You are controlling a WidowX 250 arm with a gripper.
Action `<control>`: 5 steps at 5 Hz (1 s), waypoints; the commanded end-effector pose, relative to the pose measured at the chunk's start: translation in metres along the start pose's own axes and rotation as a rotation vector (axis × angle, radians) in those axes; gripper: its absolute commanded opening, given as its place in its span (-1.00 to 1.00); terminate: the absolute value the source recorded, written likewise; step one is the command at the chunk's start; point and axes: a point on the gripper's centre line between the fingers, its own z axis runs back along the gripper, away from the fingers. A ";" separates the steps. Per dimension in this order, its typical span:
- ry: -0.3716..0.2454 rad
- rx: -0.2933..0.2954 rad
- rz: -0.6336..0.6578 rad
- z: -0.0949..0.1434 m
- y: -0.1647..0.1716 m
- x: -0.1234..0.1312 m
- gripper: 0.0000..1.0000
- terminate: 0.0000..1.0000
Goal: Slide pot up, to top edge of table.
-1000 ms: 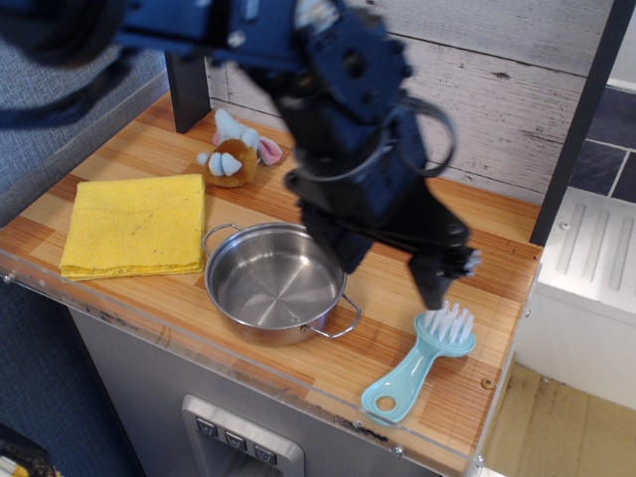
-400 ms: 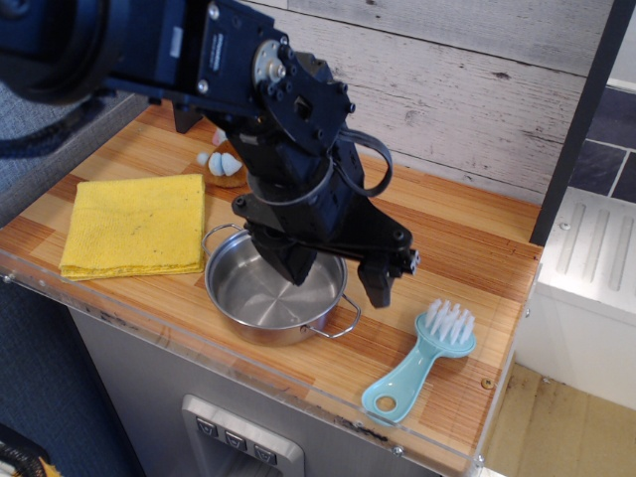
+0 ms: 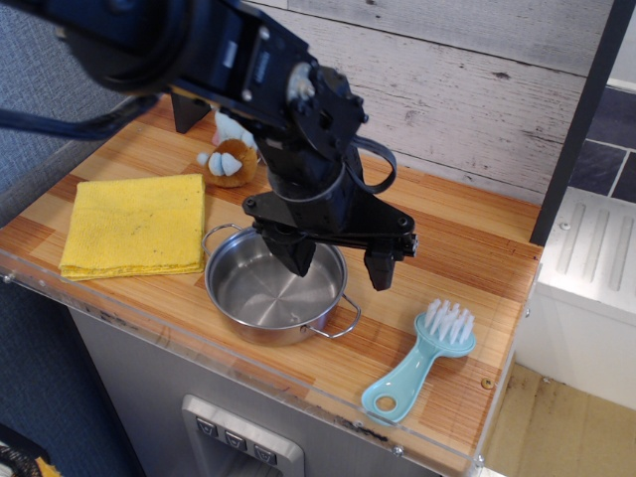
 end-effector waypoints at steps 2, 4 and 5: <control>-0.001 0.056 0.096 -0.027 0.006 0.005 1.00 -1.00; -0.008 0.099 0.103 -0.026 0.004 -0.004 -1.00 -1.00; -0.012 0.100 0.096 -0.023 0.005 -0.004 -1.00 -1.00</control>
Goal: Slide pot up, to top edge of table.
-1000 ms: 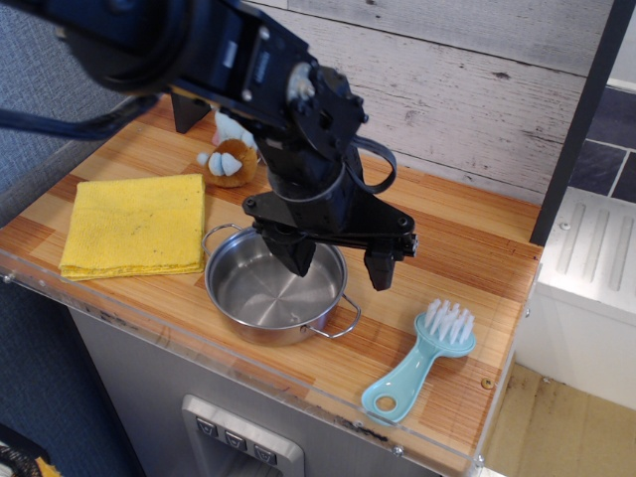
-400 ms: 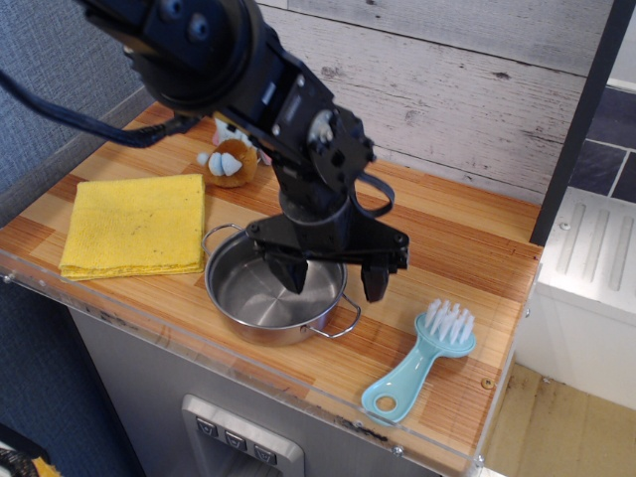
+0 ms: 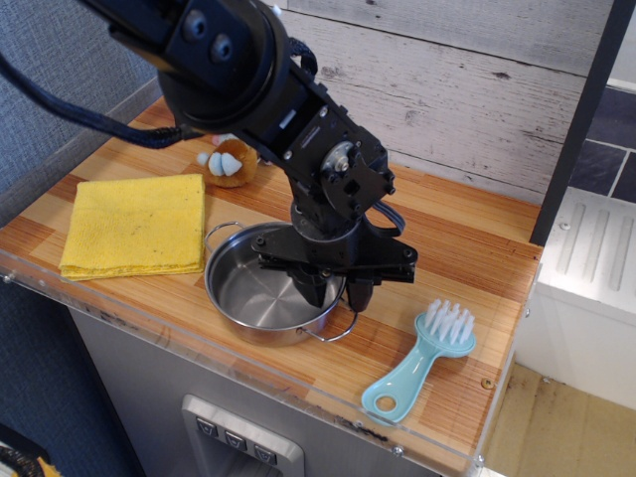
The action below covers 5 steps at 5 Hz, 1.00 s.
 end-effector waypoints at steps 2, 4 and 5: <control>-0.033 -0.011 -0.028 0.014 0.000 0.000 -1.00 -1.00; -0.069 0.015 -0.049 0.040 0.003 0.025 -1.00 -1.00; -0.108 0.016 -0.069 0.049 -0.006 0.042 -1.00 -1.00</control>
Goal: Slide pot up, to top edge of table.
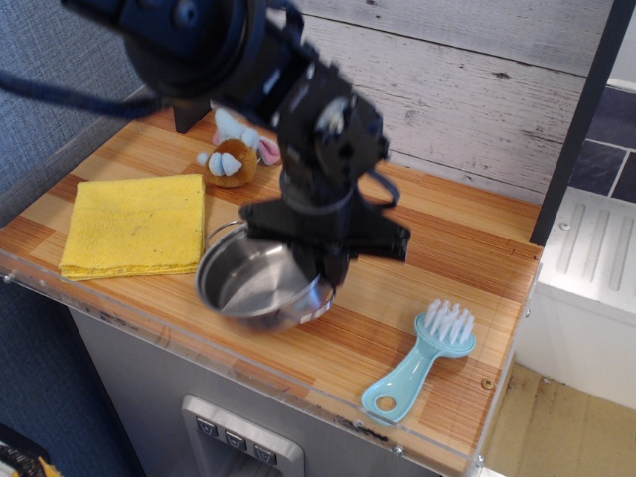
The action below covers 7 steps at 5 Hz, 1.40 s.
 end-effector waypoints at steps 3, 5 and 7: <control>-0.131 -0.090 -0.122 -0.001 -0.067 0.059 -1.00 -1.00; -0.110 -0.086 -0.207 -0.031 -0.096 0.065 -1.00 -1.00; -0.073 -0.108 -0.247 -0.055 -0.090 0.056 -1.00 -1.00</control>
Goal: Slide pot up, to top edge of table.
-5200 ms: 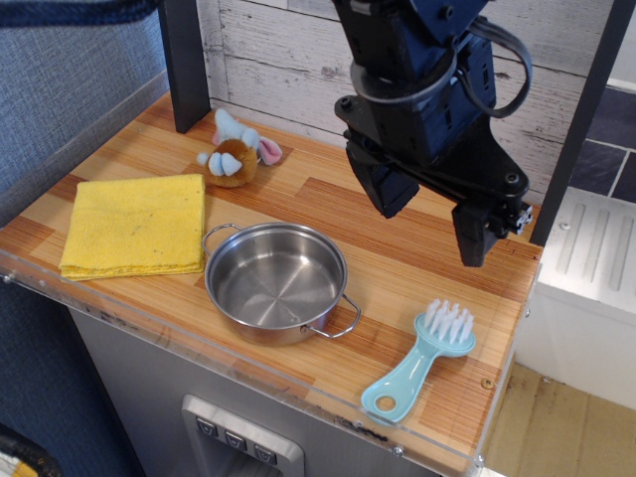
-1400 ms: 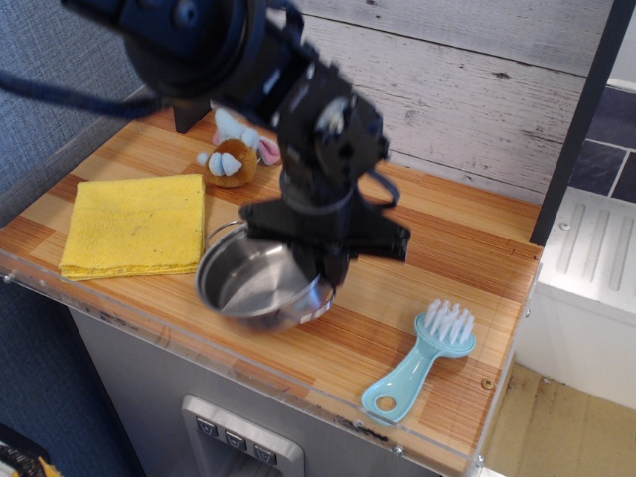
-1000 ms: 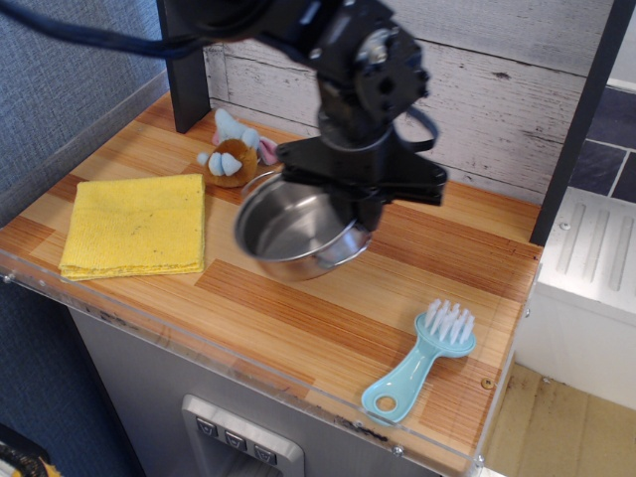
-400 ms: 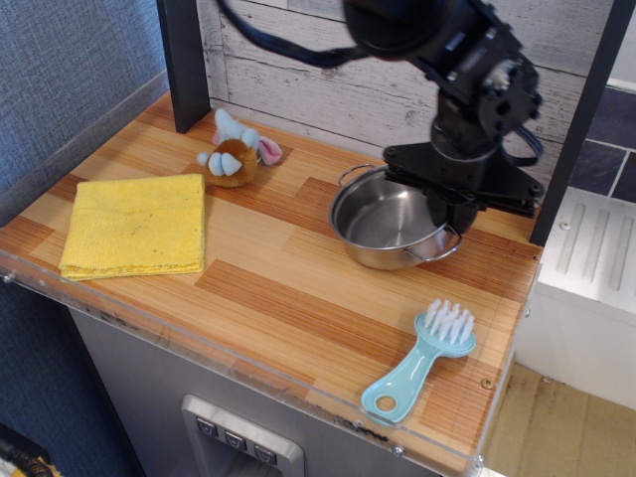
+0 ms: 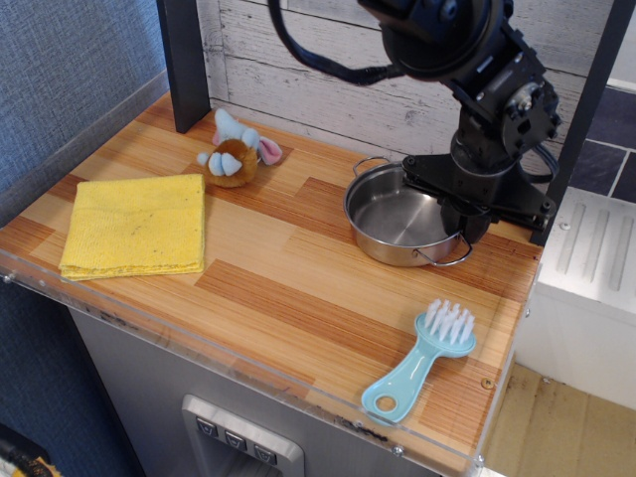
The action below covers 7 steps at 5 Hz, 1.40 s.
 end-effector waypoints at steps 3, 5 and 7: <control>0.032 -0.117 -0.072 -0.002 0.000 -0.001 1.00 -1.00; 0.022 -0.116 -0.079 0.007 0.000 0.001 1.00 -1.00; -0.028 -0.113 -0.115 0.030 0.001 0.007 1.00 -1.00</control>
